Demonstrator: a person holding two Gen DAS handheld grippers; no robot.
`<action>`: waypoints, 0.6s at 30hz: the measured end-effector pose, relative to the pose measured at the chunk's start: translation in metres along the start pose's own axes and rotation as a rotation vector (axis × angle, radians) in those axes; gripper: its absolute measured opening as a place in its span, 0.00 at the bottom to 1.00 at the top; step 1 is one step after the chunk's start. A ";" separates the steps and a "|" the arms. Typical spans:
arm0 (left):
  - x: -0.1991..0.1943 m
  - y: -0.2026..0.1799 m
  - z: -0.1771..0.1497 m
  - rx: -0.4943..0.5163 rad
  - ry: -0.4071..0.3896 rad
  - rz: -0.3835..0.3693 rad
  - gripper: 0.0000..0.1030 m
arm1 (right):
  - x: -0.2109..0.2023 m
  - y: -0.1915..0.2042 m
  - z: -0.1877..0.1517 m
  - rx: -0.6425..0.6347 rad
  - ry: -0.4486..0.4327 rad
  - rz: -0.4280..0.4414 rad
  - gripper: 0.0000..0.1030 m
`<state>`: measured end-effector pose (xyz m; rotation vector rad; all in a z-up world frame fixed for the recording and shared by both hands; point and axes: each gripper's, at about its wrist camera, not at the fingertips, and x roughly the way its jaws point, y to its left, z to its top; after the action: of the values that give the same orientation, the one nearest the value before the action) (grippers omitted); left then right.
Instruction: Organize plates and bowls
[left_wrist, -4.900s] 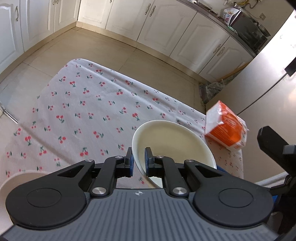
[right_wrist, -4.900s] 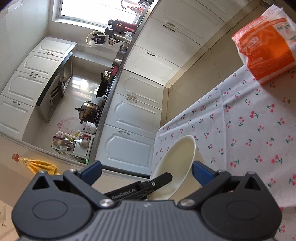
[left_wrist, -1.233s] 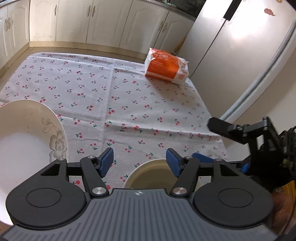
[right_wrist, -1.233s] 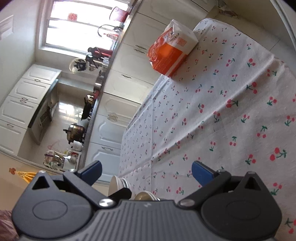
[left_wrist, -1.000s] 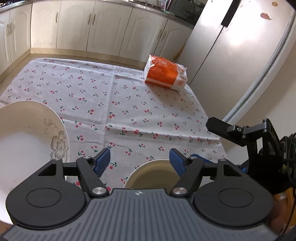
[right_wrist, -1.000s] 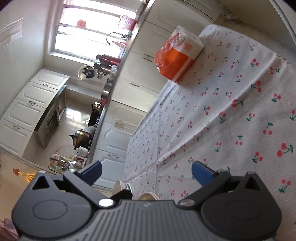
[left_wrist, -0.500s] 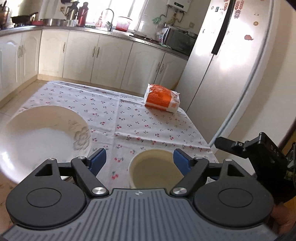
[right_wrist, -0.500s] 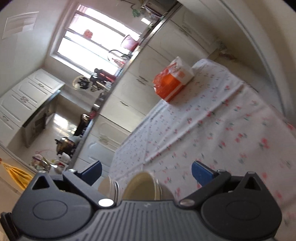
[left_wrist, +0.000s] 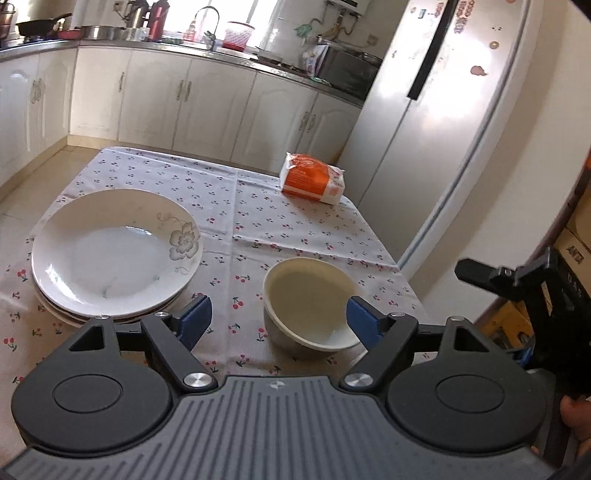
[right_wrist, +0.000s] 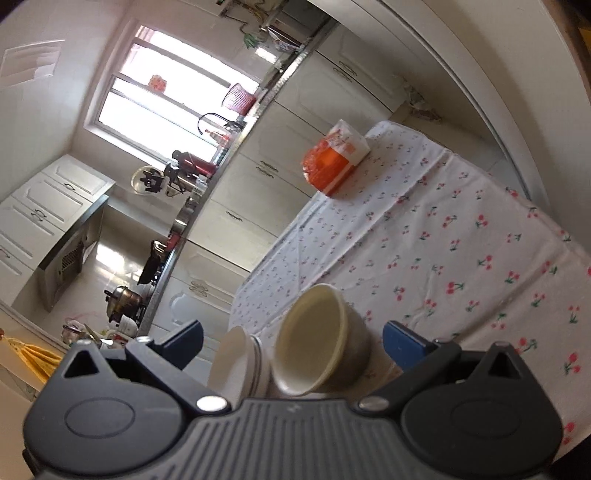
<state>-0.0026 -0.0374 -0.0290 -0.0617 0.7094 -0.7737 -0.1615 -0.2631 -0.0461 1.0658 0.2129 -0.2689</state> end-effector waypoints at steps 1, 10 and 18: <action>0.001 0.000 -0.001 0.004 0.005 -0.010 0.96 | 0.002 0.002 -0.002 -0.002 -0.003 0.000 1.00; 0.036 0.010 -0.003 -0.052 0.045 -0.083 0.97 | 0.031 -0.009 -0.005 0.051 0.019 0.014 1.00; 0.068 0.014 -0.007 -0.099 0.075 -0.157 0.97 | 0.060 -0.021 0.002 0.061 0.049 0.008 1.00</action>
<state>0.0351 -0.0706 -0.0770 -0.1806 0.8210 -0.8940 -0.1115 -0.2817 -0.0807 1.1339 0.2462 -0.2435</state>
